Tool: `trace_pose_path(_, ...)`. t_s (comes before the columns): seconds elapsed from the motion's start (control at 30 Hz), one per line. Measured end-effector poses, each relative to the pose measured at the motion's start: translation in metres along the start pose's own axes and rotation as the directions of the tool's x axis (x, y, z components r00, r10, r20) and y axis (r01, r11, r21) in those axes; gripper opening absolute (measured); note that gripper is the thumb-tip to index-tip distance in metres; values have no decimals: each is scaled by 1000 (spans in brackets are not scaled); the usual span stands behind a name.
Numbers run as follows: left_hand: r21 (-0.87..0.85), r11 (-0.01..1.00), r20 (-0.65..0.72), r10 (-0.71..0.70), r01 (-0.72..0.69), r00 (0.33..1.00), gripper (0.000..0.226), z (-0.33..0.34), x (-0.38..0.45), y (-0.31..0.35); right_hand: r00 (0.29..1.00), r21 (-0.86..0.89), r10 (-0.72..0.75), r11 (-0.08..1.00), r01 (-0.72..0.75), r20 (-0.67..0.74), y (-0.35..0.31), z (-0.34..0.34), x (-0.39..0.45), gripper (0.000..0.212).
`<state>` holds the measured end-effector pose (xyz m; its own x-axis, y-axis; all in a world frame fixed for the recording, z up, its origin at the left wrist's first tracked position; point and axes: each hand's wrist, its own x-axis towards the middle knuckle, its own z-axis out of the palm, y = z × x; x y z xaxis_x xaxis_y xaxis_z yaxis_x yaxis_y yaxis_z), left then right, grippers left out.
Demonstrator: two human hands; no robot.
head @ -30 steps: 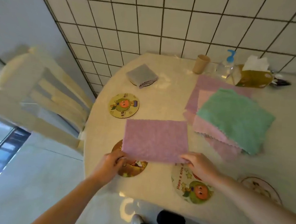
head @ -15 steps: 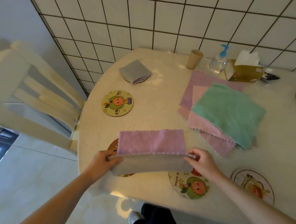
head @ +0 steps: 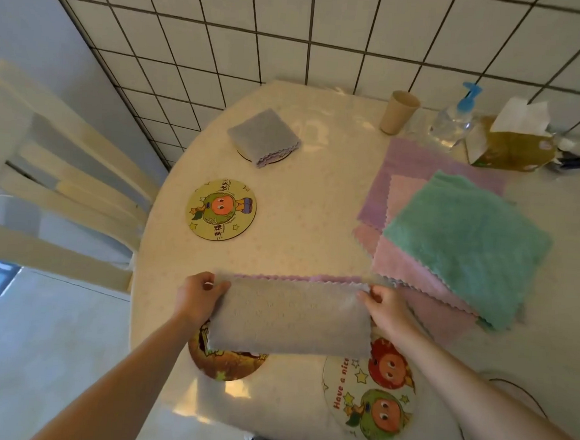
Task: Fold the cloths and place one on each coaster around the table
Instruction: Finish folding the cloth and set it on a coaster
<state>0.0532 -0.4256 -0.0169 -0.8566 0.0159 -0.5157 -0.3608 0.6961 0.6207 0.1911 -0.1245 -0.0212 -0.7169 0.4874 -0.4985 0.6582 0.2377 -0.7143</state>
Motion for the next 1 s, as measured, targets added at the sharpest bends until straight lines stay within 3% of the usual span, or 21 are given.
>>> trace_pose_path(0.27,71,997,-35,8,-5,999,22,5,8,-2,999,-57,-31,998,30,-14,-5,1,12,8)
trace_pose_path(0.47,210,977,-113,67,-42,991,21,10,6,2,998,-195,-35,981,23,-59,0,7,23,25)
trace_pose_path(0.57,258,964,-97,98,-70,990,31,13,8,2,995,-273,-82,960,61,-64,-7,8,23,20)
trace_pose_path(0.67,275,958,-45,93,-78,995,22,15,12,5,990,-364,-143,923,128,-16,-12,8,24,22)
trace_pose_path(0.87,139,986,-1,92,-91,996,17,11,15,15,987,-475,-157,867,153,31,-13,8,31,11)
trace_pose_path(1.0,51,990,-101,135,-130,986,17,4,23,22,993,-419,-119,902,108,-1,-14,8,35,13)
